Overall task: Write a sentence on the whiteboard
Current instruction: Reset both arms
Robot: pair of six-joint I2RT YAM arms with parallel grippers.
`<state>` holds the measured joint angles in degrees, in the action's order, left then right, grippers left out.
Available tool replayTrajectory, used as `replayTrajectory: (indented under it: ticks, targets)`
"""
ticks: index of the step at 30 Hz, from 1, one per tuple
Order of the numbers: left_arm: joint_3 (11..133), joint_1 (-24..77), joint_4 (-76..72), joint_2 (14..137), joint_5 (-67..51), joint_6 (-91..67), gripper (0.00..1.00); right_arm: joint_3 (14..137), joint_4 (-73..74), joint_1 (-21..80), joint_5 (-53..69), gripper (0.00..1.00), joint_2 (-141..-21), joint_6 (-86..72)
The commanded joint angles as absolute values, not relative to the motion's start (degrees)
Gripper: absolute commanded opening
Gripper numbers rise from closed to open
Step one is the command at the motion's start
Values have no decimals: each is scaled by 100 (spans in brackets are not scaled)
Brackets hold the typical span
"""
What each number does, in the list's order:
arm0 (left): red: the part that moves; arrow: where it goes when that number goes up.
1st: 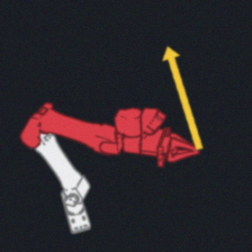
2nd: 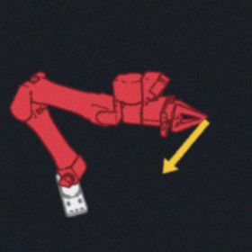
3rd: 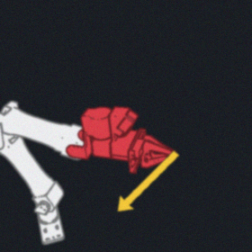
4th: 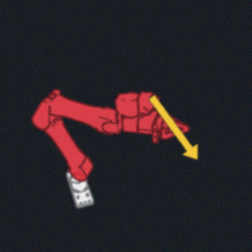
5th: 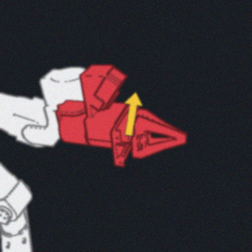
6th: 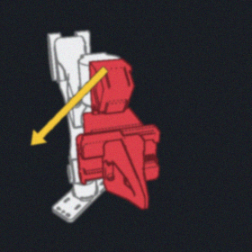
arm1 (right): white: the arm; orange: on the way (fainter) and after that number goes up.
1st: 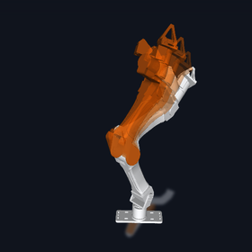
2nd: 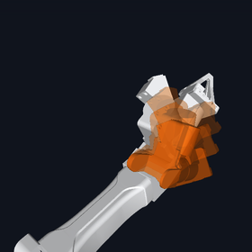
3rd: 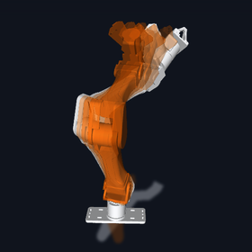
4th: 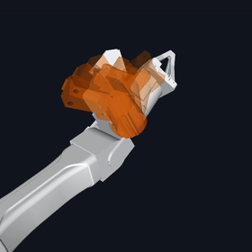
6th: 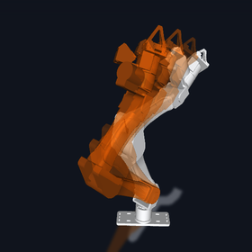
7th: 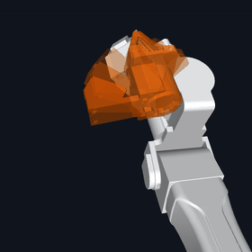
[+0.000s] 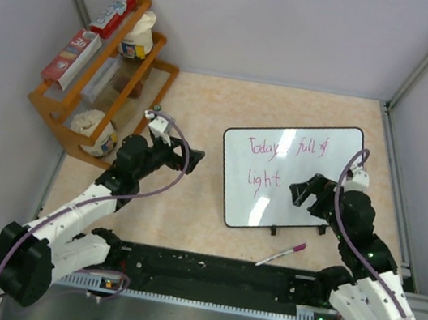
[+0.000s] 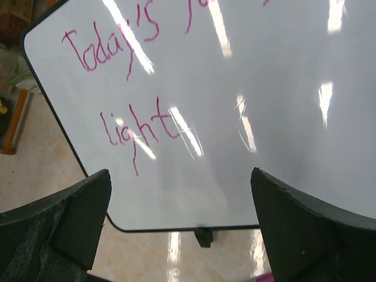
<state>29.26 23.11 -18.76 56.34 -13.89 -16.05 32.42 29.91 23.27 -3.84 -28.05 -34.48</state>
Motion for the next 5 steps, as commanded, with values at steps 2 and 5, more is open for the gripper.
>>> replayTrajectory:
  ticks: [2,5]
  targets:
    - [2962,2303,-2170,5318,-1072,-1371,94,3147,1278,2373,-1370,99,-3014,-2217]
    - [2795,2303,-2338,5168,-845,-1222,96,2823,618,2373,-2011,99,-3059,-1568]
